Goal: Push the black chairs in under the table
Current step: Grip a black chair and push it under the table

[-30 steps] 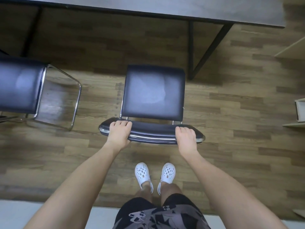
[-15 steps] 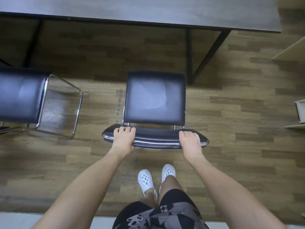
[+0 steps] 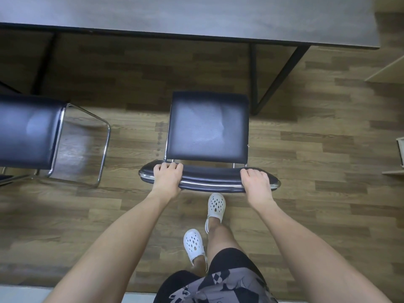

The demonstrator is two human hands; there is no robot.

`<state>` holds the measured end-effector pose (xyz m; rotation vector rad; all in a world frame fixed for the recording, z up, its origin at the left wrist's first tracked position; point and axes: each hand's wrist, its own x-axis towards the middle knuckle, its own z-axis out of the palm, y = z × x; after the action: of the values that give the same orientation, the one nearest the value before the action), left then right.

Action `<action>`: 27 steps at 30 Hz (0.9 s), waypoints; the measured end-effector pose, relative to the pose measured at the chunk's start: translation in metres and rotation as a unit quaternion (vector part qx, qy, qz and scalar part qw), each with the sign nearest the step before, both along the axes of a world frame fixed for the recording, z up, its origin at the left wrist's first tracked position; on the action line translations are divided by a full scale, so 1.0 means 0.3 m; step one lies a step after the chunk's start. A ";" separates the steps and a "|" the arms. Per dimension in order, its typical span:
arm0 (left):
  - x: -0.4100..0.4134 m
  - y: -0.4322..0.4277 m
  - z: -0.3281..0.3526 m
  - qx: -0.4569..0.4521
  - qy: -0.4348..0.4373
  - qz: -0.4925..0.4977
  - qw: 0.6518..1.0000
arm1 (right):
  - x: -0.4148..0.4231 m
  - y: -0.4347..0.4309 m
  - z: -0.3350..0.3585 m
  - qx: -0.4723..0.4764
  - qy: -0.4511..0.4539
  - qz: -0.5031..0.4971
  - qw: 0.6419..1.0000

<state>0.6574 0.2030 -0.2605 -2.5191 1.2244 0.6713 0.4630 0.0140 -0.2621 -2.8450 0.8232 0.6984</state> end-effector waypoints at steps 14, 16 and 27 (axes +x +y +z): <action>0.168 -0.177 -0.004 0.007 -0.006 -0.001 1.000 | 0.164 -0.175 -0.004 -0.001 0.009 0.002 1.000; 0.185 -0.196 -0.004 0.012 -0.003 0.001 1.000 | 0.179 -0.192 -0.003 -0.002 0.009 0.005 1.000; 0.330 -0.359 -0.006 0.025 -0.001 0.008 1.000 | 0.328 -0.355 0.012 0.019 0.009 -0.002 1.000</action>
<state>0.7564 0.0952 -0.2624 -2.4909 1.1743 0.6924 0.5615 -0.0926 -0.2584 -2.8069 0.8089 0.7335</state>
